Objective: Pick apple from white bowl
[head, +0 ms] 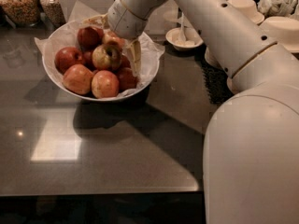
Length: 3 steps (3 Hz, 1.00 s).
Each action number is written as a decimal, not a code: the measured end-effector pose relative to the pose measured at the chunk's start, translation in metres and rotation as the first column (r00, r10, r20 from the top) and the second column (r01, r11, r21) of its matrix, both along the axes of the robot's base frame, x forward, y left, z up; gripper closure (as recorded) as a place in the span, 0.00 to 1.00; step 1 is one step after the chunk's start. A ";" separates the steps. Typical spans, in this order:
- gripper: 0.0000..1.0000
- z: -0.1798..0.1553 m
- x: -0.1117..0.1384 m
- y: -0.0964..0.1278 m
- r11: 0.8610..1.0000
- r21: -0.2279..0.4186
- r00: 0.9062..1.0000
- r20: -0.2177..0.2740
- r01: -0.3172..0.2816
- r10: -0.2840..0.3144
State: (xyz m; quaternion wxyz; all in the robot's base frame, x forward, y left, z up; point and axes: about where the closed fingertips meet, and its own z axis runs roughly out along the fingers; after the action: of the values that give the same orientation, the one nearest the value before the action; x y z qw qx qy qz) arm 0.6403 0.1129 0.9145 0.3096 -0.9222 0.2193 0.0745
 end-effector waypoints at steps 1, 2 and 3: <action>0.00 0.009 -0.007 0.012 0.999 -0.032 0.998 -0.056 0.001 -0.002; 0.00 0.009 -0.007 0.012 1.000 -0.031 0.998 -0.056 0.000 -0.002; 0.00 0.007 -0.006 0.016 1.000 -0.020 0.998 -0.061 -0.003 0.002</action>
Offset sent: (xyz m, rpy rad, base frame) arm -0.0046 0.0093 0.0066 -0.0235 0.0425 -0.0020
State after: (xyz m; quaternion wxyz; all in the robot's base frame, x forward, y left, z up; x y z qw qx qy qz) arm 0.6347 0.1289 0.9217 0.2933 -0.9229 0.2282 0.1008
